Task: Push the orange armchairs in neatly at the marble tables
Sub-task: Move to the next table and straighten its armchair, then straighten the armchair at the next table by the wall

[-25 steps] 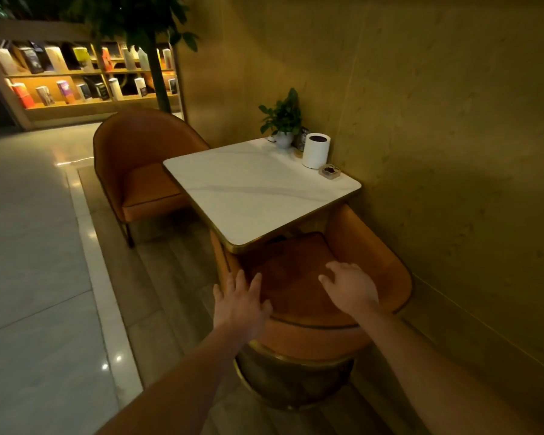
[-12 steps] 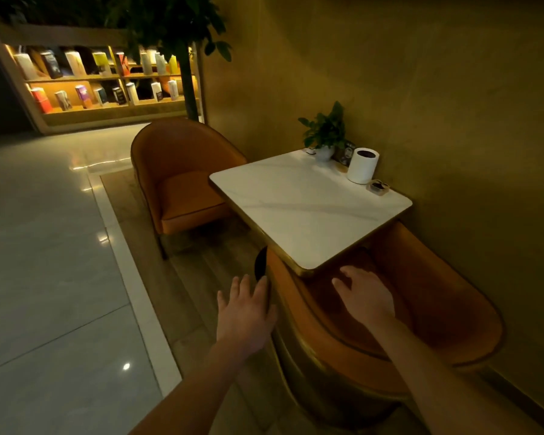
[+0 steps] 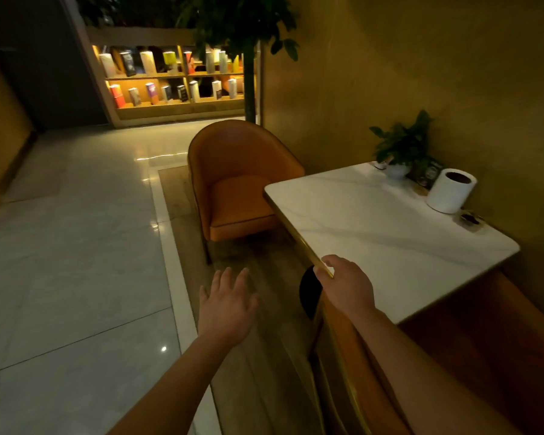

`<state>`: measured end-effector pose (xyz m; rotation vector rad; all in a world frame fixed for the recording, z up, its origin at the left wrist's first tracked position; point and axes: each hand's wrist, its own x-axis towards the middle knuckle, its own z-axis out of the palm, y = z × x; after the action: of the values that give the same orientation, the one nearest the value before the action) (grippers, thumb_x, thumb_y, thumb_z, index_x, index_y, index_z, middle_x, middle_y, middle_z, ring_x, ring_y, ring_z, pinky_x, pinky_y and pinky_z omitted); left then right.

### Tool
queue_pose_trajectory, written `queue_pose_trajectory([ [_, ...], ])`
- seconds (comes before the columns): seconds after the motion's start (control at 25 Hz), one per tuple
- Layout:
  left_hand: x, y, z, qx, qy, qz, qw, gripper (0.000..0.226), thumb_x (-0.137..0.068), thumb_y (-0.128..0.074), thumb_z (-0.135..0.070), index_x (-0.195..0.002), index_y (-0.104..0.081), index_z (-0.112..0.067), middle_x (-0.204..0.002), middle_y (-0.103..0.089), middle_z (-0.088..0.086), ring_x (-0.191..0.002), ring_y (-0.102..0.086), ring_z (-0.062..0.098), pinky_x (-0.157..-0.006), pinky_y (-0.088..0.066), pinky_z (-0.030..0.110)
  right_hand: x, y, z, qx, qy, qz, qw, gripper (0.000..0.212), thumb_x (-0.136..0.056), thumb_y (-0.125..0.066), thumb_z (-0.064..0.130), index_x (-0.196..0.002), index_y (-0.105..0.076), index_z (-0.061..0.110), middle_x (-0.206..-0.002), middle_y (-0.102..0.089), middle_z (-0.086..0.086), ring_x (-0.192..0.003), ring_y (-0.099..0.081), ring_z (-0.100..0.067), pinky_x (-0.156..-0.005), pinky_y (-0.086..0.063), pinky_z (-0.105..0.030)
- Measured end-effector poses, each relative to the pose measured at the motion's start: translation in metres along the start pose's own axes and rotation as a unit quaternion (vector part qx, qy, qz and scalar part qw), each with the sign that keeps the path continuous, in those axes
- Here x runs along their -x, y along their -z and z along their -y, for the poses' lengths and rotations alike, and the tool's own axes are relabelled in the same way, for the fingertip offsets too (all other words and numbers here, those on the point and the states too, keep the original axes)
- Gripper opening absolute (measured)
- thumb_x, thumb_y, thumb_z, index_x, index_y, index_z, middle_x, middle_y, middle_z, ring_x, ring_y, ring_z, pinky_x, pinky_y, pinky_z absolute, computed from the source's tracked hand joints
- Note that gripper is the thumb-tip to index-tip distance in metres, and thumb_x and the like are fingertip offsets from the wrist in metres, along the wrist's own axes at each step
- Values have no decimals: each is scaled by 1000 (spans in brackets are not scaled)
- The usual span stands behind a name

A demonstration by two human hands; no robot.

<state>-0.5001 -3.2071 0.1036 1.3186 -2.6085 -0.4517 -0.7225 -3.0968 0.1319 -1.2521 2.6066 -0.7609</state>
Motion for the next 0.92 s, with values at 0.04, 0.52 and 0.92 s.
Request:
queue_pose_trajectory([
  [0.04, -14, 1, 6, -4, 11, -1, 1000, 63, -101, -31, -56, -157, -14, -31, -166, -15, 7, -154, -5, 26, -123, -9, 55, -21, -8, 5, 0, 7, 7, 1000, 43, -99, -46, 50, -132, -58, 23, -128, -65, 2, -114, -59, -19, -93, -52, -40],
  [0.52, -190, 26, 121, -17, 109, -16, 994, 69, -96, -16, -62, -158, -12, -31, -166, -14, 9, -154, -4, 27, -122, -9, 56, -227, -103, 105, 17, 71, 66, 995, 46, -99, -48, 49, -138, -53, 25, -136, -60, 3, -121, -58, -19, -99, -50, -38],
  [0.92, -375, 100, 312, -40, 79, 2, 996, 67, -101, -26, -59, -158, -10, -29, -167, -12, 11, -154, -3, 31, -122, -9, 57, -381, -205, 289, 10, 58, 57, 997, 45, -99, -50, 49, -137, -54, 25, -132, -61, 5, -118, -58, -15, -94, -52, -37],
])
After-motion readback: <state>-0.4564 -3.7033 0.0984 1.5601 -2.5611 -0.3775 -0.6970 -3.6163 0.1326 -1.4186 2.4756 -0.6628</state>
